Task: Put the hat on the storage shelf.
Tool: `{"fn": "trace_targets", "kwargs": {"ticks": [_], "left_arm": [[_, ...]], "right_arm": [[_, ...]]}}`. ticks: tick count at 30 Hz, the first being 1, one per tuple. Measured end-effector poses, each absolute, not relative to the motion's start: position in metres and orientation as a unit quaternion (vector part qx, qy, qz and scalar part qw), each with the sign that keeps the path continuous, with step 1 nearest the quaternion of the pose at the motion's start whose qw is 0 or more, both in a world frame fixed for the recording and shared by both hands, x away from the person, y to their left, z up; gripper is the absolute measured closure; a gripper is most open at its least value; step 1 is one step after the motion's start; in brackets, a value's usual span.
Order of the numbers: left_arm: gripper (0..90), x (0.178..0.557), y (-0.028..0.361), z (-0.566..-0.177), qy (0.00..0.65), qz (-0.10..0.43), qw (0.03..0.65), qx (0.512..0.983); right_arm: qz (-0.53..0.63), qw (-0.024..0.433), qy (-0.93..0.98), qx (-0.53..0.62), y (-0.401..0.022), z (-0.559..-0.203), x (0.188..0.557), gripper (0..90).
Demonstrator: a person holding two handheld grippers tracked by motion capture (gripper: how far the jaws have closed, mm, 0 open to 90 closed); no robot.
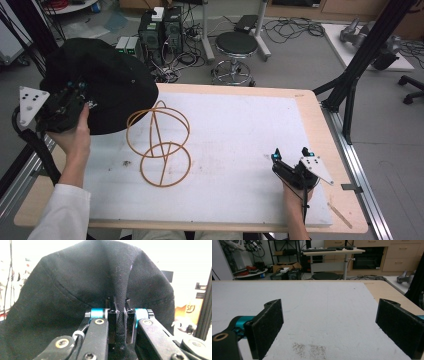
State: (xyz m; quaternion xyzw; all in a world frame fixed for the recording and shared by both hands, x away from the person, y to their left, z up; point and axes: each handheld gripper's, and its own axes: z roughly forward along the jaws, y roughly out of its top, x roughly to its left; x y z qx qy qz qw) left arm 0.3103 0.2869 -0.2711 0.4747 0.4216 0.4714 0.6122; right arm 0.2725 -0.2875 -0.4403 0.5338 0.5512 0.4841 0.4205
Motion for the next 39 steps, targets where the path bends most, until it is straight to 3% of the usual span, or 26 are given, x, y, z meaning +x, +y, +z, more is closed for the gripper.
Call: {"fn": "trace_targets", "kwargs": {"ticks": [8, 21, 39], "left_arm": [[86.2, 0.295, 0.295, -0.239, 0.391, 0.456, 0.662, 0.448], [86.2, 0.281, 0.297, -0.212, 0.322, 0.391, 0.731, 0.457], [86.1, 0.291, 0.282, -0.21, 0.225, 0.259, 0.767, 0.541]], "right_arm": [[0.484, 0.423, 0.554, 0.53, -0.287, -0.44, 0.272, 6.9], [0.484, 0.422, 0.554, 0.53, -0.287, -0.44, 0.272, 6.9], [0.486, 0.425, 0.553, 0.526, -0.286, -0.44, 0.272, 6.9]]}}
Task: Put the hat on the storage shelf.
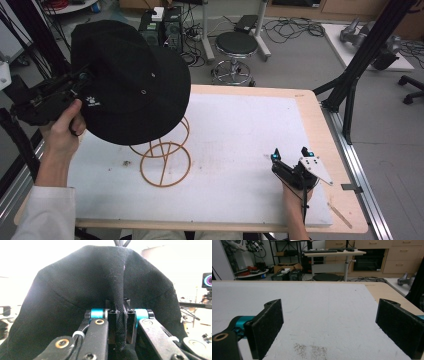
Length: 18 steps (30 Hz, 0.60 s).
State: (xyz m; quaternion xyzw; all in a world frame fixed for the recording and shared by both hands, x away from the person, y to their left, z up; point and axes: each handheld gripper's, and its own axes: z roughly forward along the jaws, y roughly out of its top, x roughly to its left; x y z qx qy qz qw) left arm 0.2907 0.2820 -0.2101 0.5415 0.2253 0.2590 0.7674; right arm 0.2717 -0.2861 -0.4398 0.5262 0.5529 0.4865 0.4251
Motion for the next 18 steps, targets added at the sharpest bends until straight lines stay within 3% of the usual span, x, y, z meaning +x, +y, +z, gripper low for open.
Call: {"fn": "trace_targets", "kwargs": {"ticks": [18], "left_arm": [[86.1, 0.302, 0.267, -0.238, 0.22, 0.214, 0.747, 0.59]], "right_arm": [[0.485, 0.425, 0.555, 0.525, -0.285, -0.439, 0.271, 6.9]]}}
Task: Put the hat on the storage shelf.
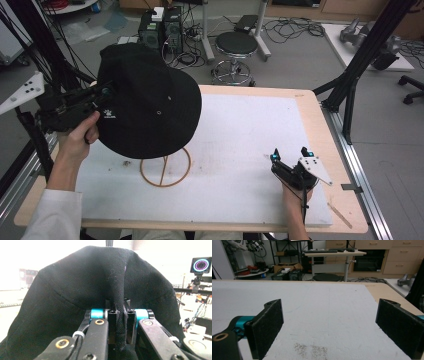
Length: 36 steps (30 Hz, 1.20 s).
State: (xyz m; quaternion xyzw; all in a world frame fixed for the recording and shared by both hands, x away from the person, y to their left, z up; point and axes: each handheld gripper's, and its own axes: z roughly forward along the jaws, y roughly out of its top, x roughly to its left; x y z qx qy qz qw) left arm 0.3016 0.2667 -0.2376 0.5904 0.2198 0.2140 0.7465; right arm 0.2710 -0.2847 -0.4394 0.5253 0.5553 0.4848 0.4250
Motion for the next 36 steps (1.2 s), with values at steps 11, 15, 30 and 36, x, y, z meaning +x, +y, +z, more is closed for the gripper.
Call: {"fn": "trace_targets", "kwargs": {"ticks": [11, 15, 30, 36], "left_arm": [[86.1, 0.307, 0.258, -0.263, 0.233, 0.189, 0.738, 0.605], [86.1, 0.308, 0.255, -0.268, 0.233, 0.187, 0.729, 0.616], [86.0, 0.307, 0.246, -0.285, 0.234, 0.169, 0.712, 0.64], [85.4, 0.307, 0.246, -0.285, 0.238, 0.167, 0.709, 0.642]], "right_arm": [[0.485, 0.424, 0.557, 0.525, -0.285, -0.439, 0.271, 6.9], [0.484, 0.427, 0.558, 0.522, -0.285, -0.44, 0.272, 6.9], [0.482, 0.428, 0.56, 0.52, -0.285, -0.44, 0.271, 6.9], [0.482, 0.425, 0.56, 0.522, -0.284, -0.44, 0.271, 6.9]]}}
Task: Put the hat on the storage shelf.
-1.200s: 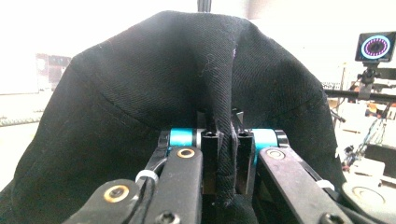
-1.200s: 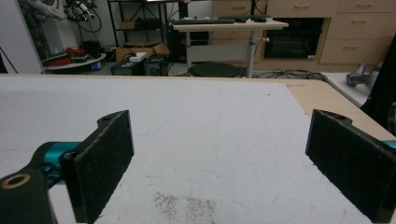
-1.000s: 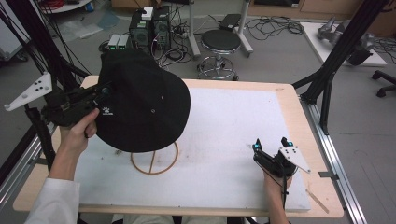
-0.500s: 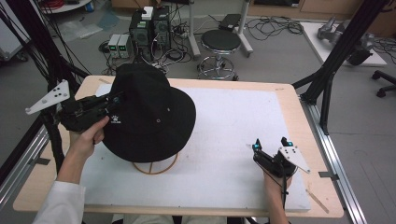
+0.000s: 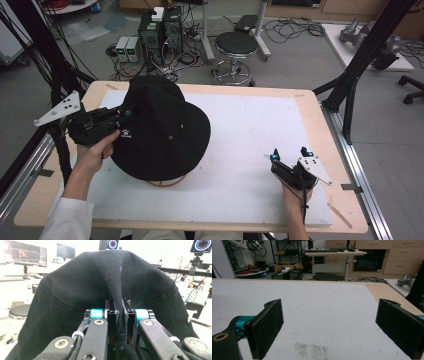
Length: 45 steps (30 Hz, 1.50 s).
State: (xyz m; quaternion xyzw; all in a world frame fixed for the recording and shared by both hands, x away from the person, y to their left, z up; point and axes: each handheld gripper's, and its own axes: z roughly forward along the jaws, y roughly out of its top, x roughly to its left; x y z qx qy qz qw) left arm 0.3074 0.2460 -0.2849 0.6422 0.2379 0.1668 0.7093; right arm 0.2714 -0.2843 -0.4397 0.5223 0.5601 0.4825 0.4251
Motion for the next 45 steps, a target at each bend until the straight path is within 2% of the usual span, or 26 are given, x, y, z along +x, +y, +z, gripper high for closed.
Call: {"fn": "trace_targets", "kwargs": {"ticks": [9, 11, 12, 13, 14, 15, 21, 29, 37, 45], "left_arm": [[82.6, 0.308, 0.245, -0.286, 0.236, 0.159, 0.717, 0.636], [78.1, 0.308, 0.245, -0.286, 0.236, 0.156, 0.72, 0.633], [72.9, 0.309, 0.245, -0.286, 0.237, 0.156, 0.721, 0.633], [72.9, 0.309, 0.245, -0.286, 0.239, 0.156, 0.72, 0.632], [67.3, 0.309, 0.245, -0.286, 0.239, 0.156, 0.72, 0.632], [67.3, 0.308, 0.245, -0.286, 0.238, 0.156, 0.722, 0.63], [43.8, 0.304, 0.244, -0.285, 0.237, 0.191, 0.72, 0.623], [32.4, 0.301, 0.251, -0.283, 0.242, 0.191, 0.734, 0.605], [28.5, 0.298, 0.264, -0.283, 0.258, 0.203, 0.739, 0.588], [25.6, 0.291, 0.29, -0.285, 0.292, 0.235, 0.747, 0.549]], "right_arm": [[0.481, 0.429, 0.559, 0.521, -0.285, -0.44, 0.271, 6.9], [0.483, 0.428, 0.557, 0.523, -0.285, -0.439, 0.271, 6.9], [0.483, 0.426, 0.556, 0.525, -0.285, -0.439, 0.271, 6.9], [0.483, 0.426, 0.556, 0.525, -0.285, -0.439, 0.271, 6.9], [0.482, 0.427, 0.556, 0.526, -0.285, -0.439, 0.271, 6.9], [0.482, 0.427, 0.556, 0.526, -0.285, -0.439, 0.271, 6.9], [0.481, 0.437, 0.551, 0.523, -0.286, -0.439, 0.27, 7.0], [0.482, 0.438, 0.549, 0.524, -0.286, -0.438, 0.269, 7.0], [0.483, 0.448, 0.54, 0.524, -0.287, -0.437, 0.267, 7.0], [0.482, 0.451, 0.54, 0.523, -0.287, -0.437, 0.267, 6.9]]}}
